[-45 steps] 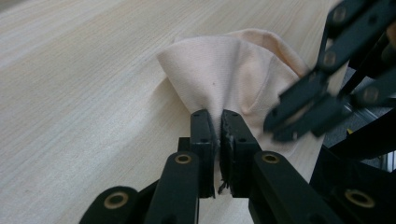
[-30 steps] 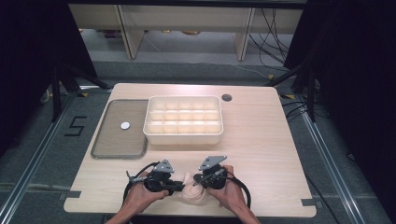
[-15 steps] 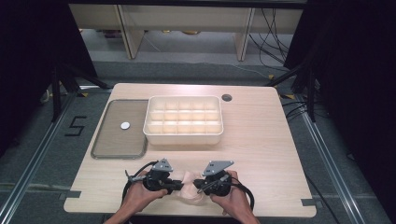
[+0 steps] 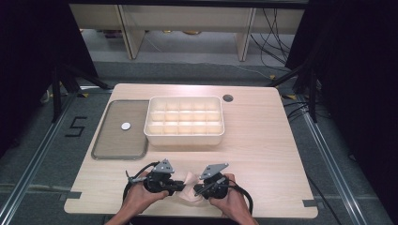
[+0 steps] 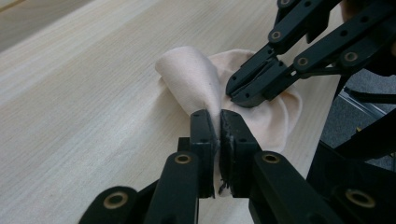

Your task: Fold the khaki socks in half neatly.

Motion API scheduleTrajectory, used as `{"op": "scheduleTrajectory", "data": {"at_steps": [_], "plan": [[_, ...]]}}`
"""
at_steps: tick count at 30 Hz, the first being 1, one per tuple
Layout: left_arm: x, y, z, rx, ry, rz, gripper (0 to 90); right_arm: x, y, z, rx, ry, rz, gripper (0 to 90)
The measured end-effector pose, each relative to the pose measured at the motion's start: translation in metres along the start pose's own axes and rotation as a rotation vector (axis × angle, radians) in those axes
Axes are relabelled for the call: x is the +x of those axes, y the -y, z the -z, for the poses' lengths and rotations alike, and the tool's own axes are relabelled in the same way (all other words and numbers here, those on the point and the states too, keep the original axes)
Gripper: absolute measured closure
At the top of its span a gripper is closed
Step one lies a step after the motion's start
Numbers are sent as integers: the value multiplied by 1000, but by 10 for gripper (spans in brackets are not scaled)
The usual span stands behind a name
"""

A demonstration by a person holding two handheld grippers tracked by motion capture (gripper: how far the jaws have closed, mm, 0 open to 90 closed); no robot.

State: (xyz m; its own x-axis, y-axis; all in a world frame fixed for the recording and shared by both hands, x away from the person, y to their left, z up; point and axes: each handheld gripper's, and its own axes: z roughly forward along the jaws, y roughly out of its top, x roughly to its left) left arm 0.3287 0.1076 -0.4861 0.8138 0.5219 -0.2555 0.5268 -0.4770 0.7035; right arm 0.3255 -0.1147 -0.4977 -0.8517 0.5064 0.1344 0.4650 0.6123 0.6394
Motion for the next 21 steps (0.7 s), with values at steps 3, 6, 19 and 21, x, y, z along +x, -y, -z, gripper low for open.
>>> {"op": "scheduleTrajectory", "data": {"at_steps": [3,6,19,21], "plan": [[-2,-2,1,-7,0,-7,835,0,1,-2,-12,-8,-8,867],[-8,-3,1,-9,5,-8,836,-1,1,-1,-1,-7,-7,868],[-11,-5,1,-14,-2,-28,842,-7,1,11,-61,9,-36,858],[-12,-5,1,-17,-1,-26,842,-9,0,21,-60,20,-35,859]]}}
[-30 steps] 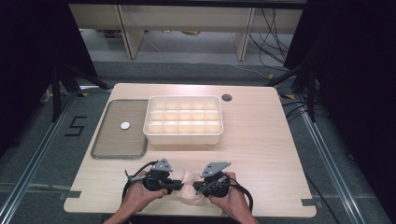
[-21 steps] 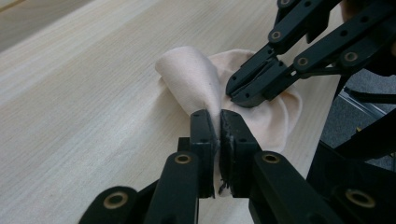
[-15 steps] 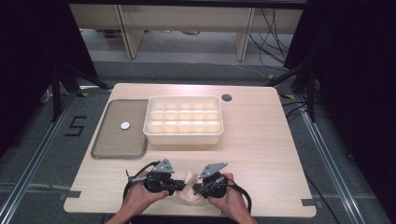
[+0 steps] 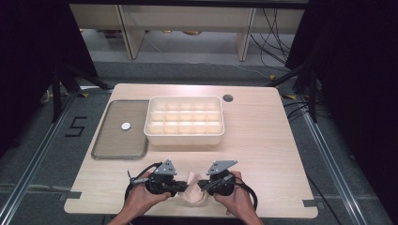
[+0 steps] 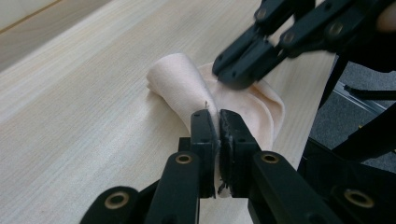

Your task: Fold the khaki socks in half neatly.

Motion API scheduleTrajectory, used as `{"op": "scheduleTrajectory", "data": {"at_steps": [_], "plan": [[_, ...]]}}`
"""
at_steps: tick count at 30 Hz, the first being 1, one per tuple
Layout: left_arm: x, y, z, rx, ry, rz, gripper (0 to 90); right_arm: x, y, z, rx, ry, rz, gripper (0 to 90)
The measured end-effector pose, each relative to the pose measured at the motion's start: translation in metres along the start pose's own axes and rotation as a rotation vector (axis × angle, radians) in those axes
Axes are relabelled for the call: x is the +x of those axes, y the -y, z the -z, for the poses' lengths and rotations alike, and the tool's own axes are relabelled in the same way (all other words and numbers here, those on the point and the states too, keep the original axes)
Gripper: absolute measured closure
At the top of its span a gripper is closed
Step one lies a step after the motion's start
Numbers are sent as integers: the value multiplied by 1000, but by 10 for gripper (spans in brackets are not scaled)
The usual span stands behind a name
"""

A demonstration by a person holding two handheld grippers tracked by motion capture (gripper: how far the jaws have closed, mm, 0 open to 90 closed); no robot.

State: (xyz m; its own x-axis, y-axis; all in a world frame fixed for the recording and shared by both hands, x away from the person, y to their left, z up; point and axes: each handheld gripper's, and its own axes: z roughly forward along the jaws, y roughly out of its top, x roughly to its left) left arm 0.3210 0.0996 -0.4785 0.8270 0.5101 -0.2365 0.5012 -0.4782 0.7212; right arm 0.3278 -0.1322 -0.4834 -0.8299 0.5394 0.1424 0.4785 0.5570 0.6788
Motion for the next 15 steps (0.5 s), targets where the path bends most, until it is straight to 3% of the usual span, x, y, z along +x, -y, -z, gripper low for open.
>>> {"op": "scheduleTrajectory", "data": {"at_steps": [1,3,4,7,8,11,15], "plan": [[0,0,0,1,0,-1,842,-2,1,3,-3,12,15,859],[0,0,0,2,-1,3,842,-3,4,5,16,22,-15,859],[0,-1,0,9,-6,-14,842,-4,6,4,19,25,-16,859],[-2,-1,0,-1,0,-12,841,-5,10,-5,49,16,-49,859],[-3,-2,0,-3,-3,-4,841,-6,10,-5,67,9,-36,859],[-5,-4,-1,0,-7,-28,840,-9,10,-9,61,11,-24,861],[-15,-9,-5,0,4,-48,837,-8,11,-9,62,-1,-46,861]]}}
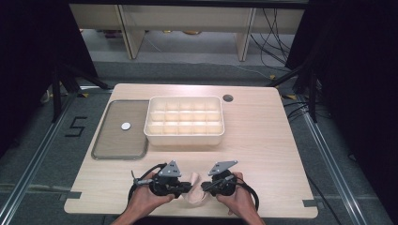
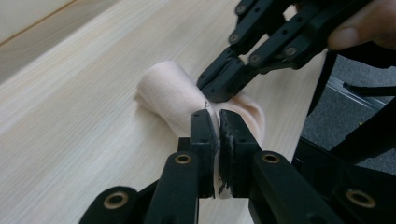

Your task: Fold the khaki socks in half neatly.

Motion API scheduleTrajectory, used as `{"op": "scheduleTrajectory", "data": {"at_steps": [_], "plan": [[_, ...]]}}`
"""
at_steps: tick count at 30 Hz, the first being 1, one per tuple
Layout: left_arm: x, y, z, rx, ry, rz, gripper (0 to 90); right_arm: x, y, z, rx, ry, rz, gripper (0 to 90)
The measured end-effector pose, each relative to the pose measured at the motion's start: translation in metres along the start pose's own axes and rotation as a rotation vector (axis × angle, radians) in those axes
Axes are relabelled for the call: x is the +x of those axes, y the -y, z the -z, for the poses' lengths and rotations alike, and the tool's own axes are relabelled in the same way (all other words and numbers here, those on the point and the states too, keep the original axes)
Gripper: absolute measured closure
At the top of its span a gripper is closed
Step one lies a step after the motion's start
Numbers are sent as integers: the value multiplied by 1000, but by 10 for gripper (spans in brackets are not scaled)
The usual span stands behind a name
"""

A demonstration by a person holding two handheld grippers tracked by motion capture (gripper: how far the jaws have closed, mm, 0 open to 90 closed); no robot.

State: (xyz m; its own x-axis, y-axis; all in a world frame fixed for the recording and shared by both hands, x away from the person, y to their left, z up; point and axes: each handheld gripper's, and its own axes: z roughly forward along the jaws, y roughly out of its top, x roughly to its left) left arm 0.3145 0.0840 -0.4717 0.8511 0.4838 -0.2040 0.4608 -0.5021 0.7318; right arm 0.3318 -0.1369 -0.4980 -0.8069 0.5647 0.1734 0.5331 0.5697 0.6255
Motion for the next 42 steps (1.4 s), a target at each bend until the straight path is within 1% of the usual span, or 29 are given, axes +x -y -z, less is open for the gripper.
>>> {"op": "scheduleTrajectory", "data": {"at_steps": [3,5,6,7,8,9,10,11,12,13,14,16,17,18,21,23,25,26,28,30,31,33,34,35,36,37,39,41,42], "plan": [[-7,-3,-7,14,20,-34,835,-1,0,0,2,-1,-4,862],[-11,-4,-13,27,25,-33,836,-2,0,-1,-1,-2,-9,862],[-13,-4,-15,26,31,-32,836,-2,1,-2,-21,-10,-11,861],[-13,-4,-17,37,32,-39,836,-3,0,0,-4,-15,-17,860],[-14,-4,-19,36,35,-37,837,-5,0,0,-8,-20,0,859],[-13,-4,-20,47,35,-58,837,-4,1,0,-19,-19,-27,859],[-13,-4,-23,46,42,-57,837,-6,1,1,-31,-18,-27,857],[-13,-4,-26,53,44,-55,838,-9,0,5,-18,-15,-33,857],[-14,-4,-28,54,44,-46,838,-11,0,8,-32,-14,-35,857],[-14,-4,-30,58,49,-58,838,-14,-1,13,-44,-11,-41,857],[-14,-4,-32,61,52,-61,838,-16,0,17,-76,5,-43,857],[-17,-3,-35,59,50,-48,840,-20,-1,26,-95,0,-60,857],[-16,-4,-35,66,49,-68,840,-21,-1,29,-106,4,-62,857],[-17,-4,-35,70,49,-66,840,-21,-1,32,-113,6,-64,857],[-18,-3,-37,66,50,-54,839,-20,-2,36,-125,-4,-60,857],[-16,-2,-39,78,51,-74,839,-18,-5,38,-133,-10,-48,857],[-17,-1,-40,70,53,-68,840,-14,-7,38,-139,-18,-34,858],[-16,-1,-40,81,51,-81,840,-12,-9,37,-142,-22,-19,858],[-17,-1,-41,79,51,-65,839,-7,-12,35,-132,-37,-16,859],[-19,-1,-41,68,50,-72,838,-5,-14,29,-120,-45,2,860],[-17,-1,-40,82,46,-89,838,-4,-14,27,-112,-48,-1,861],[-19,0,-41,70,49,-73,838,-3,-15,22,-96,-56,7,863],[-18,-1,-41,79,50,-89,836,-3,-15,20,-78,-55,0,867],[-20,0,-41,63,54,-71,834,-4,-15,18,-71,-53,2,868],[-19,-1,-41,64,57,-76,827,-4,-13,14,-46,-49,-8,870],[-19,-1,-41,60,61,-72,821,-6,-12,11,-32,-40,9,871],[-19,-2,-39,46,78,-62,796,-8,-10,7,-15,-31,9,872],[-20,-4,-33,23,85,-41,776,-9,-9,6,-18,-35,1,872],[-19,-6,-28,13,91,-43,774,-9,-9,6,-17,-33,3,872]]}}
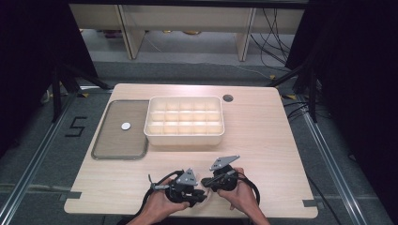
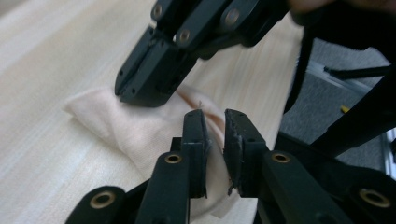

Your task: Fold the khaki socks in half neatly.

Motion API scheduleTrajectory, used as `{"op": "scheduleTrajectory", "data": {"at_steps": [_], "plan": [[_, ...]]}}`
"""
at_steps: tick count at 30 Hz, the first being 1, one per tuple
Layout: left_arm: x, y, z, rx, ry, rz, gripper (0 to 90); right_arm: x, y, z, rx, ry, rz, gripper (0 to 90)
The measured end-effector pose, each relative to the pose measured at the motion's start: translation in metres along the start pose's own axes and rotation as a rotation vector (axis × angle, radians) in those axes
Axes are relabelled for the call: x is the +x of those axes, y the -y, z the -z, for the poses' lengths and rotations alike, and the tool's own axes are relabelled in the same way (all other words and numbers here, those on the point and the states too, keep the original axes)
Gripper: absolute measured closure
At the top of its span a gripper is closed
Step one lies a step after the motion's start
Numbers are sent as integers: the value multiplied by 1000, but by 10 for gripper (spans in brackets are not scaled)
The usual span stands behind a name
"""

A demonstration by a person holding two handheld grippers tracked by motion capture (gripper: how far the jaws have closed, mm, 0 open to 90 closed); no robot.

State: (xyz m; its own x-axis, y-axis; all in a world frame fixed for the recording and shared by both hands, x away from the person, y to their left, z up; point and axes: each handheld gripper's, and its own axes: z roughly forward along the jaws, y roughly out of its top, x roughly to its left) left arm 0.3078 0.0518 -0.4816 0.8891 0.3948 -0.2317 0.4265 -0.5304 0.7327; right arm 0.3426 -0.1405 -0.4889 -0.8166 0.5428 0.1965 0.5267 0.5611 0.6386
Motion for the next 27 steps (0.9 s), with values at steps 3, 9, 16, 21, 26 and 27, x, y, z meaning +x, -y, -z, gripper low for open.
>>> {"op": "scheduleTrajectory", "data": {"at_steps": [3,9,16,21,26,27], "plan": [[1,-3,15,-44,12,30,782,0,1,-1,-1,6,1,873],[2,8,5,9,25,17,840,-1,1,-1,1,5,1,873],[1,14,-10,53,11,0,872,0,1,0,11,4,-1,873],[2,15,-8,59,-6,-19,880,0,2,1,7,3,-1,874],[9,16,-2,63,-37,-26,878,1,5,4,10,10,-6,874],[9,17,-2,63,-41,-15,877,1,5,5,14,11,3,874]]}}
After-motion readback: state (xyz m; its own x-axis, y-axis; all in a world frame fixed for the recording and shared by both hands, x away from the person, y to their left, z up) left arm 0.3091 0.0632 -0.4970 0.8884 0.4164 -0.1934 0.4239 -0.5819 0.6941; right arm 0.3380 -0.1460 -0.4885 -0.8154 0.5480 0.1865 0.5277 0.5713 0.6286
